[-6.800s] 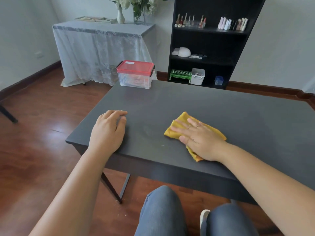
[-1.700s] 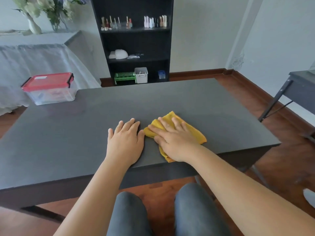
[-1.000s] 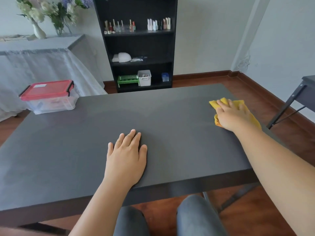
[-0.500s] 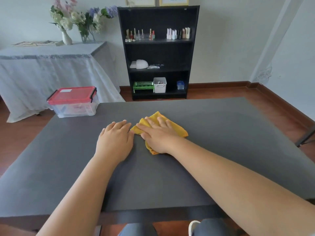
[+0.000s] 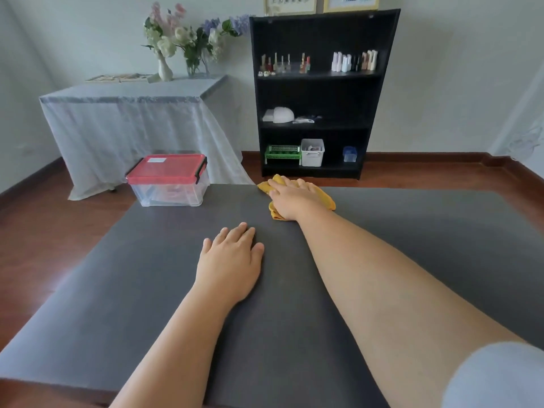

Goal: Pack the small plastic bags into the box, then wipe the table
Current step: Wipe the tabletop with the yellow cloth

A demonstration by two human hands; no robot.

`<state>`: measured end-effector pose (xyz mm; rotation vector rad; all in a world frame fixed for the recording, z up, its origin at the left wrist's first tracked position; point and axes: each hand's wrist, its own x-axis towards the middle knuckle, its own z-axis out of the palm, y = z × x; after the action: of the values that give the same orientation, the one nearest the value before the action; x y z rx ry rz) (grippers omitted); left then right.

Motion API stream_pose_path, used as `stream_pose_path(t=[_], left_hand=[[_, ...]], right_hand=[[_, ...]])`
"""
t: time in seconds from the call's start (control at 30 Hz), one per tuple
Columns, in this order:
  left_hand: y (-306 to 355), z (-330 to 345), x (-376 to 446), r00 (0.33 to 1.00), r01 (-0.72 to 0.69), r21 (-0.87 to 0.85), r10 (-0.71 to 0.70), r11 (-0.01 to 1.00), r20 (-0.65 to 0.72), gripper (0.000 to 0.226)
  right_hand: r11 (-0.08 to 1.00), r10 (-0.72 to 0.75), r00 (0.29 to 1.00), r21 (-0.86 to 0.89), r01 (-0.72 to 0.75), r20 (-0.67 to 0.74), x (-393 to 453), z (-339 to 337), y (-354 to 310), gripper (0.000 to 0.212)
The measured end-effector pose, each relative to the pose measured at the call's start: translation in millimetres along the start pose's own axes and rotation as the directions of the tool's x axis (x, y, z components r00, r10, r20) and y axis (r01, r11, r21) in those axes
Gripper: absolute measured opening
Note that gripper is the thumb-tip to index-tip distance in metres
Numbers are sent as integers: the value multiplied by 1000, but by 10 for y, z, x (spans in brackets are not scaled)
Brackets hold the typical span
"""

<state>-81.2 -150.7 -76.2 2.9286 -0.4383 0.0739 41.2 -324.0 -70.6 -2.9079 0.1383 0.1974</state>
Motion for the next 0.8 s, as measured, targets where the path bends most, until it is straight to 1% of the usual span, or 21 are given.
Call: stream_pose_path(t=[0.07, 0.17, 0.33, 0.5, 0.63, 0.73, 0.8], left_hand=[[5, -4, -5, 1000, 9, 1, -9, 1000, 1, 52], [57, -15, -25, 1000, 12, 8, -12, 1000, -2, 51], [197, -44, -65, 1000, -29, 21, 29, 999, 1, 49], [332, -50, -149, 997, -71, 13, 71, 997, 14, 49], [445, -33, -256, 996, -85, -7, 85, 996, 6, 48], [541, -16, -322, 994, -112, -20, 112, 993, -4, 48], [612, -2, -359, 991, -136, -31, 136, 990, -12, 46]], right_hand=[[999, 46, 999, -25, -47, -18, 16, -49, 241, 52], [986, 101, 994, -126, -105, -38, -21, -125, 702, 53], [950, 230, 970, -195, -243, -83, -268, -275, 1537, 55], [918, 313, 944, -220, -330, -106, -553, -409, 2281, 53], [886, 409, 904, -182, -426, -127, -768, -484, 2731, 56], [839, 537, 831, -8, -544, -143, -966, -533, 2969, 53], [804, 594, 791, 66, -591, -146, -1101, -548, 3094, 53]])
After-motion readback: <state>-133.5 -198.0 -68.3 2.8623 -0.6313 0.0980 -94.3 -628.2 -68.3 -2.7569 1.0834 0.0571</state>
